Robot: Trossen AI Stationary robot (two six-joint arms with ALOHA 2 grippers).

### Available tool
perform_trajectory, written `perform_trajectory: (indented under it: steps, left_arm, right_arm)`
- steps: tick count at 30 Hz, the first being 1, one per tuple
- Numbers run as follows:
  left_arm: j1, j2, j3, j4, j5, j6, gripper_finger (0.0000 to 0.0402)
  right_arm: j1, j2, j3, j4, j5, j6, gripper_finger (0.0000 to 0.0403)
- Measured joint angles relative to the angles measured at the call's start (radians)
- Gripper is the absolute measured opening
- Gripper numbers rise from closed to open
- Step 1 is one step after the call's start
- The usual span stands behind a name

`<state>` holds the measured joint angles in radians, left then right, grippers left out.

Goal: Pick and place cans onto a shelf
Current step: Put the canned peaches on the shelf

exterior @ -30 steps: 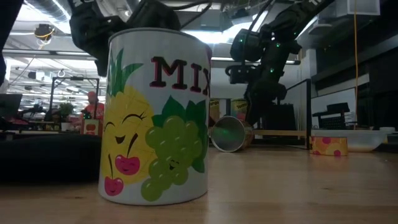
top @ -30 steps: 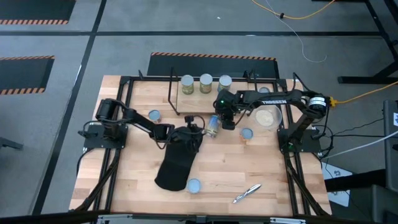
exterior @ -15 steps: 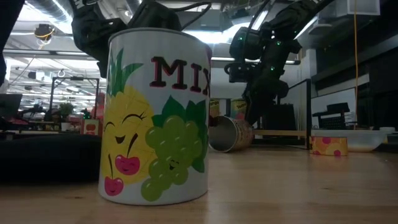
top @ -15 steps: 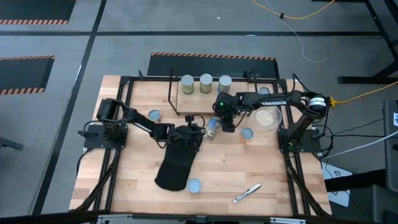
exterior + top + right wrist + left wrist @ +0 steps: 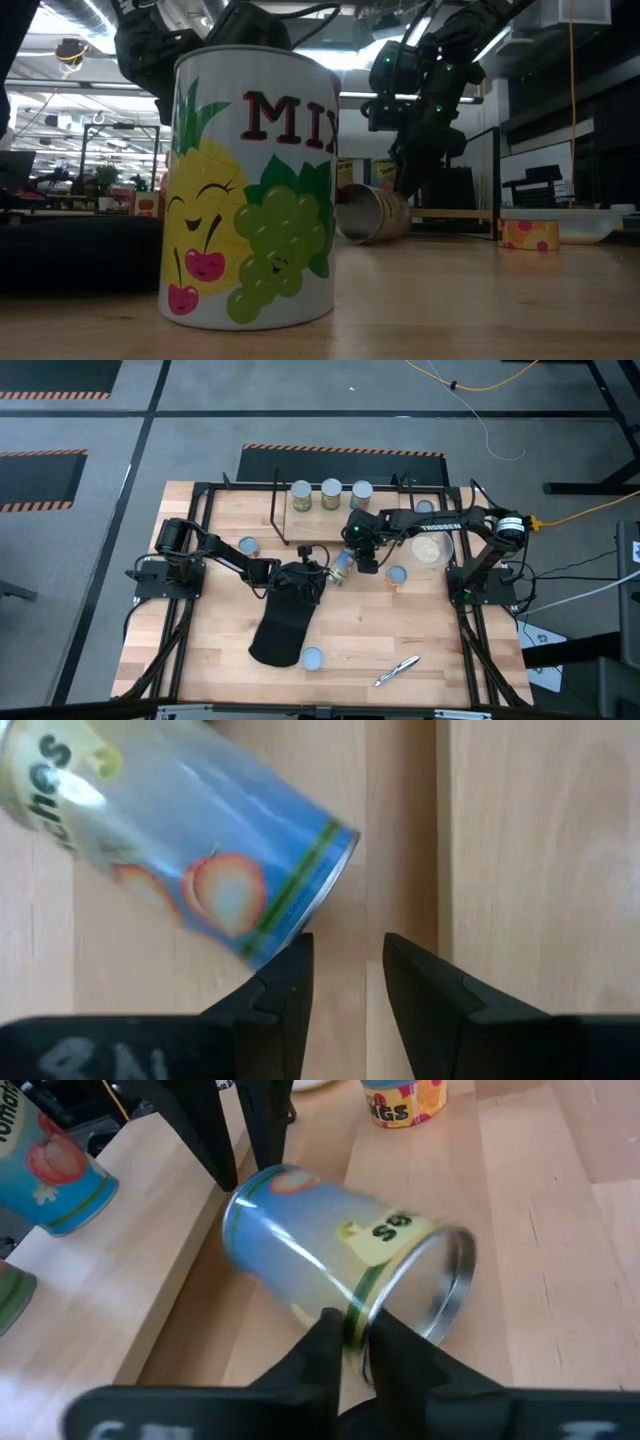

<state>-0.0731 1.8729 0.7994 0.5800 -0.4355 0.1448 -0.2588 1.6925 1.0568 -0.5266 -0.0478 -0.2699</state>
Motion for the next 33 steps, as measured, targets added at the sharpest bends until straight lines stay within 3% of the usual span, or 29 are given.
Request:
perform_trajectory:
  steps: [3,9,13,18,22,33]
  left_arm:
    - [0.0,0.0,0.0,0.0,-0.004,-0.002,0.0009]
    - [-0.017,-0.015,0.0,0.006,-0.004,-0.012,0.0003]
    - [-0.03,-0.061,0.0,-0.002,0.001,-0.041,0.0001]
    - [-0.04,-0.153,0.002,-0.068,0.035,-0.076,0.0]
    - [-0.043,-0.233,0.002,-0.17,0.113,-0.135,0.0]
    - [-0.038,-0.555,0.001,-0.643,0.367,-0.233,0.0]
  right_arm:
    - [0.0,0.0,0.0,-0.009,-0.003,-0.001,0.0129]
    - [0.002,0.0,0.0,-0.044,-0.027,0.0,0.0129]
    - [0.002,-0.003,0.0,-0.069,-0.094,-0.003,0.0129]
    - [0.003,-0.043,0.0,-0.109,-0.104,-0.003,0.0129]
    - [0.002,-0.087,0.0,-0.132,-0.103,-0.003,0.0129]
    - [0.002,-0.172,0.0,-0.176,-0.109,-0.003,0.0129]
